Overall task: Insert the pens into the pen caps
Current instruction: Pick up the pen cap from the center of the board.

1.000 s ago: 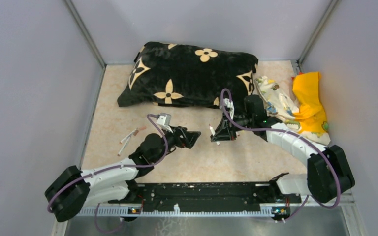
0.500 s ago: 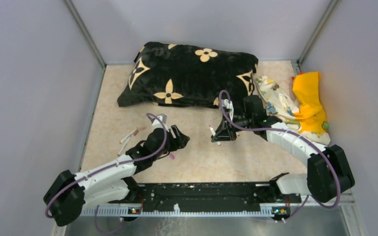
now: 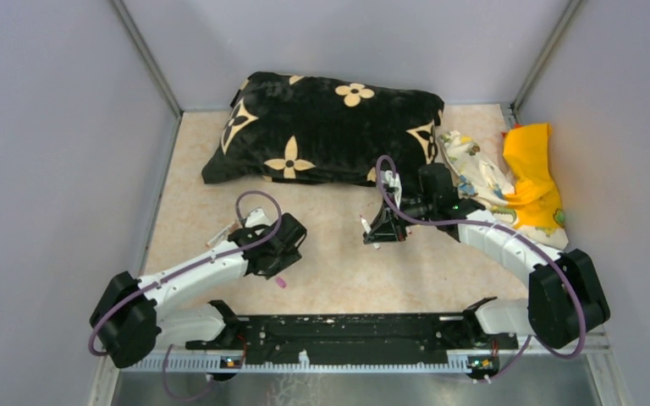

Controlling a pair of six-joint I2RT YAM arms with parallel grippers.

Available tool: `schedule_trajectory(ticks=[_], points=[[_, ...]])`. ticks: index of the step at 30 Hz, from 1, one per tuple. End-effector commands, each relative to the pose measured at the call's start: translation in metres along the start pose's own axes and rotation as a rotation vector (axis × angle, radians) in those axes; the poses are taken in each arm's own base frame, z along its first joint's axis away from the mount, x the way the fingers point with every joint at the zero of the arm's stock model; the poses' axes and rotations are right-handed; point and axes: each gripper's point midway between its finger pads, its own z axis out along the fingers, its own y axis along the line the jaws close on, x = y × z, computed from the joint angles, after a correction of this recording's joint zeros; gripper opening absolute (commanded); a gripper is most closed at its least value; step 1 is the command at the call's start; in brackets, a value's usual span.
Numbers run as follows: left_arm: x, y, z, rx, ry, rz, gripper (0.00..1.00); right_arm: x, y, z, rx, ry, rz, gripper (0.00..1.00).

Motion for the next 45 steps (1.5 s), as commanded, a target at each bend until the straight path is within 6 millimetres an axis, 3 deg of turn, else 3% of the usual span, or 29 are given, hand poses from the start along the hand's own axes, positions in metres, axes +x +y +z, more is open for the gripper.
schedule_trajectory(ticks=[1, 8, 20, 32, 43, 45], points=[[0.012, 0.046, -0.011, -0.186, 0.059, -0.017, 0.65, -0.022, -0.001, -0.002, -0.007, -0.028, -0.077, 0.0], [0.037, 0.065, 0.003, -0.199, 0.128, -0.063, 0.68, -0.023, 0.0, -0.003, -0.007, -0.029, -0.083, 0.0], [0.045, 0.087, 0.009, -0.26, 0.127, -0.082, 0.6, -0.024, 0.0, -0.003, -0.005, -0.029, -0.085, 0.0], [0.049, 0.079, 0.012, -0.2, 0.147, -0.046, 0.27, -0.025, 0.0, -0.003, -0.004, -0.029, -0.087, 0.0], [0.057, 0.072, 0.024, -0.186, 0.178, 0.004, 0.27, -0.026, 0.001, -0.004, -0.002, -0.031, -0.09, 0.0], [0.057, 0.069, 0.026, -0.182, 0.179, 0.02, 0.21, -0.026, 0.001, -0.005, -0.001, -0.031, -0.091, 0.0]])
